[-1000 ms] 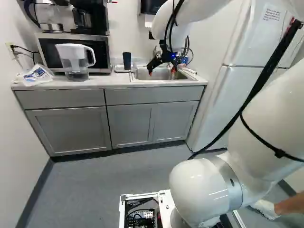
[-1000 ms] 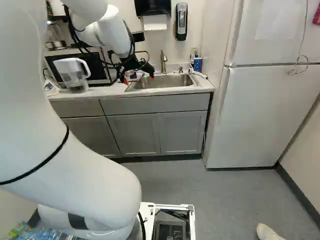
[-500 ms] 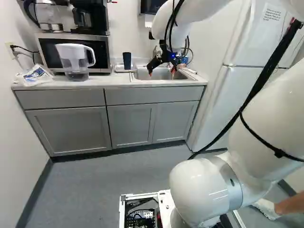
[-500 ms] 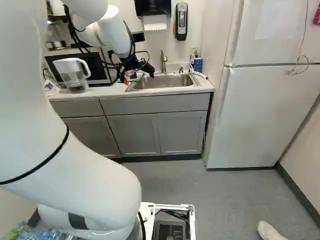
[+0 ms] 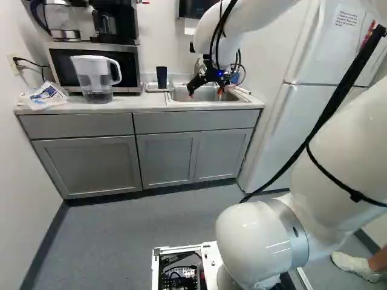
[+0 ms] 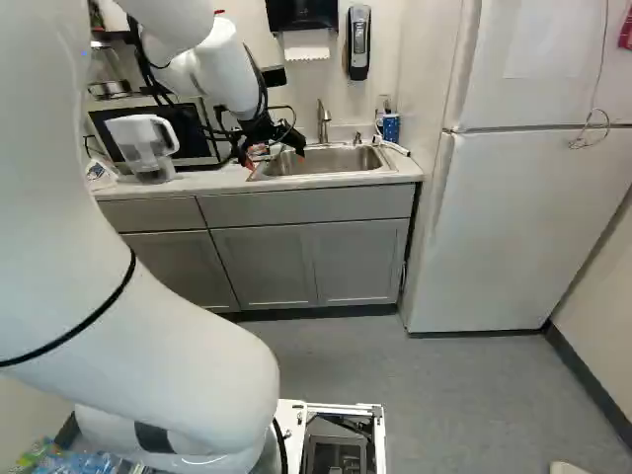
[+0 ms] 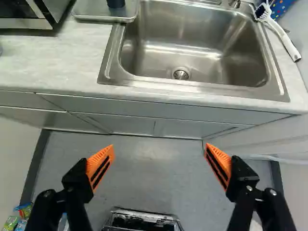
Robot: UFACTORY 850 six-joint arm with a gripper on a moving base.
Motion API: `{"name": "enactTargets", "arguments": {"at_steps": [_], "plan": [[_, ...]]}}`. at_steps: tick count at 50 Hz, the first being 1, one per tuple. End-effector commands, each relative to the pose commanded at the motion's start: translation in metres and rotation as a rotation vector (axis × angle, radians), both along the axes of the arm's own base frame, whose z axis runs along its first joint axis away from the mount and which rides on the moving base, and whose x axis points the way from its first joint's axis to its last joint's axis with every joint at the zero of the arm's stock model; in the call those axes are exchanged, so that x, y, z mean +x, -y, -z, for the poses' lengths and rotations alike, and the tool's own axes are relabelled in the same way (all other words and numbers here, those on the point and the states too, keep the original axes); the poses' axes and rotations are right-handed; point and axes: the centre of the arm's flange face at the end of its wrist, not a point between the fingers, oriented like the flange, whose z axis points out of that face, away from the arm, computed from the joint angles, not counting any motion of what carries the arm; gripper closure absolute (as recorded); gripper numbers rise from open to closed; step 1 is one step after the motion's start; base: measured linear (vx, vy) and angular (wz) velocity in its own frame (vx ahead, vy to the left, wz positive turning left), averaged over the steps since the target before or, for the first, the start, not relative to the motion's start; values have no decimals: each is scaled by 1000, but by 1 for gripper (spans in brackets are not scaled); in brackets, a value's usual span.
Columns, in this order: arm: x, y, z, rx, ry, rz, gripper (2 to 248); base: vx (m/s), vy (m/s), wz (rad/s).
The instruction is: Rinse the cup and place it in the tray
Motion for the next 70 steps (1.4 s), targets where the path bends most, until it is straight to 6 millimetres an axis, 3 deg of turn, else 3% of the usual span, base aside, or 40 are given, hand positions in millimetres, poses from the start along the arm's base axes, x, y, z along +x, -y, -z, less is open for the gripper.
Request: {"name": "enactTargets", "arguments": {"at_steps": [31,70], "plan": [[-10,4,39,19,71,10,3,0,0,0],[-47,12,120,58,227,38,3,0,0,0]]}}
